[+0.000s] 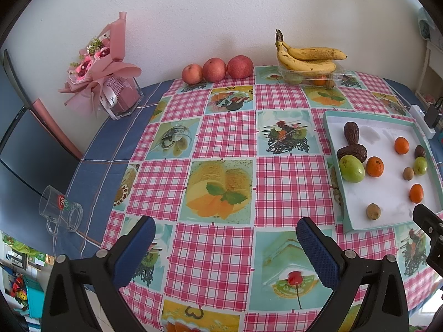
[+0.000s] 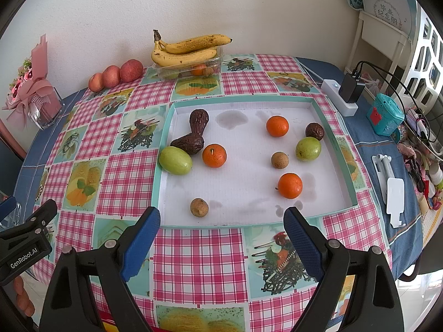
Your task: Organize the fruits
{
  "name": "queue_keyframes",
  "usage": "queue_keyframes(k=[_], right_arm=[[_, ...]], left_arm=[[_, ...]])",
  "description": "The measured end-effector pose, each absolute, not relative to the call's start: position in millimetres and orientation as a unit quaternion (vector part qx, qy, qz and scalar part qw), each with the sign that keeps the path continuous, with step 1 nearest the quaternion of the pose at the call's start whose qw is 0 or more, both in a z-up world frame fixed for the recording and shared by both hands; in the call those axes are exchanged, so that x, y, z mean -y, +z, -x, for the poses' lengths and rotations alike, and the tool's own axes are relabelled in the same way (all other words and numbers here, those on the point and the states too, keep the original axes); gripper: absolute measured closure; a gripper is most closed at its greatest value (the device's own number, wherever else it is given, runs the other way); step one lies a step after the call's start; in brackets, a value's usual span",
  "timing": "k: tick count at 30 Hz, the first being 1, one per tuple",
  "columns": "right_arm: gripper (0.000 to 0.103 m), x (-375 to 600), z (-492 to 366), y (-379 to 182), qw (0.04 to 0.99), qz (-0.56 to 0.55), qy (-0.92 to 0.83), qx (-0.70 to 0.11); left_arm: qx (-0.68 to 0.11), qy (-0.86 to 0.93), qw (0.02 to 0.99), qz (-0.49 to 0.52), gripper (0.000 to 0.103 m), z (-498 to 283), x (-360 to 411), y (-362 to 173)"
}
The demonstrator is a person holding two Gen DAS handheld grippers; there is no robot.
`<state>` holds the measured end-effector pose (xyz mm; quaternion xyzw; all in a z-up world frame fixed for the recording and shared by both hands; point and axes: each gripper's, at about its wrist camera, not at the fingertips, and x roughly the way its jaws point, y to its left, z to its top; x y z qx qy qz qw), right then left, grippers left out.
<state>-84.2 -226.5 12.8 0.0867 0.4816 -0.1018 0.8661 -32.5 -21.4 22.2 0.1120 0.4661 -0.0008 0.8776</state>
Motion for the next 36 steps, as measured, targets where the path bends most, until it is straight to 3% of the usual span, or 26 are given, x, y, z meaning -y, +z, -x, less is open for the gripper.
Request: queue_keyframes(k=[36], right_arm=[[0.012, 226.8, 84.0, 13.1, 0.866, -0.087, -0.102, -0.482]], left_arm=[[-0.463, 0.005, 0.879, -0.116, 0.0, 33.3, 21.4, 25.8]])
